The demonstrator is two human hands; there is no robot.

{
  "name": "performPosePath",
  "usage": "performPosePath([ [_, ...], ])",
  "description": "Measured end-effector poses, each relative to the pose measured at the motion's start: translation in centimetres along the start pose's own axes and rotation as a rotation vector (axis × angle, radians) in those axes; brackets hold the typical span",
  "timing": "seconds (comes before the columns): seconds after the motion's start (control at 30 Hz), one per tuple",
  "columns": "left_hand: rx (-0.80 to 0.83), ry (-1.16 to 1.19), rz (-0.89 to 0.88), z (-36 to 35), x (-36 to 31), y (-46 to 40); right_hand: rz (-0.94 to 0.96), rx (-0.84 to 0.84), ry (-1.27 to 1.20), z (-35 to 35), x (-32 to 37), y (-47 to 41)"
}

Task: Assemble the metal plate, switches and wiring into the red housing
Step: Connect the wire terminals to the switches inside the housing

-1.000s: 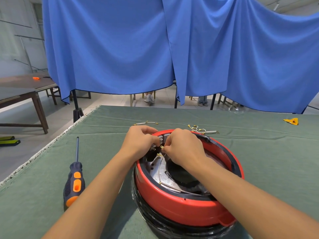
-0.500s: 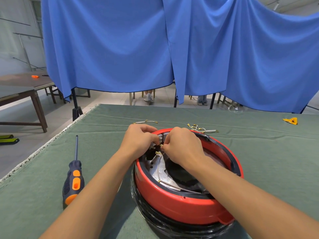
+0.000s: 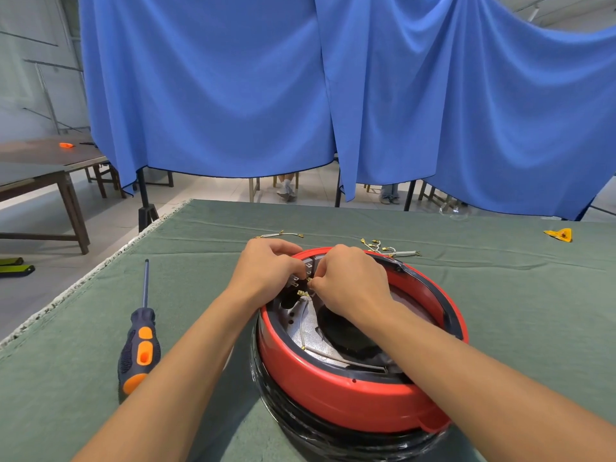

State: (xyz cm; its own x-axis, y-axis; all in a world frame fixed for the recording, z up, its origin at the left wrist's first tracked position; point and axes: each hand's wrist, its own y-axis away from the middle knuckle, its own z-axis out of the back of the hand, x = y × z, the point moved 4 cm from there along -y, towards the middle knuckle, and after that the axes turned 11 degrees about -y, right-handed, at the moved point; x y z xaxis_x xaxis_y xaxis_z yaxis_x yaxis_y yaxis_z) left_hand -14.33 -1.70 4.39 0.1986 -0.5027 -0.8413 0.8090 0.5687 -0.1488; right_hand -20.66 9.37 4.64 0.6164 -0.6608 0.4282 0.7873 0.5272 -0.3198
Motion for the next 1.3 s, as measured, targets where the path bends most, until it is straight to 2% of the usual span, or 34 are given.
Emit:
performPosePath([
  [0.27, 0.012, 0.031, 0.007, 0.0, 0.1, 0.2, 0.012, 0.1, -0.06, -0.1, -0.3, -0.2],
  [0.63, -0.046, 0.033, 0.001, -0.1, 0.2, -0.4, 0.077, -0.035, 0.045, -0.2, 0.4, -0.2],
  [1.07, -0.04, -0.01, -0.001, -0.2, 0.6, -0.6, 0.03, -0.005, 0.006, -0.6, 0.1, -0.5],
  [1.17, -0.032, 0.031, -0.002, -0.2, 0.6, -0.5, -0.012, 0.052, -0.054, -0.6, -0.4, -0.5],
  [1.3, -0.032, 0.077, -0.002, -0.2, 0.2, -0.1, -0.021, 0.02, -0.075, -0.1, -0.3, -0.4],
])
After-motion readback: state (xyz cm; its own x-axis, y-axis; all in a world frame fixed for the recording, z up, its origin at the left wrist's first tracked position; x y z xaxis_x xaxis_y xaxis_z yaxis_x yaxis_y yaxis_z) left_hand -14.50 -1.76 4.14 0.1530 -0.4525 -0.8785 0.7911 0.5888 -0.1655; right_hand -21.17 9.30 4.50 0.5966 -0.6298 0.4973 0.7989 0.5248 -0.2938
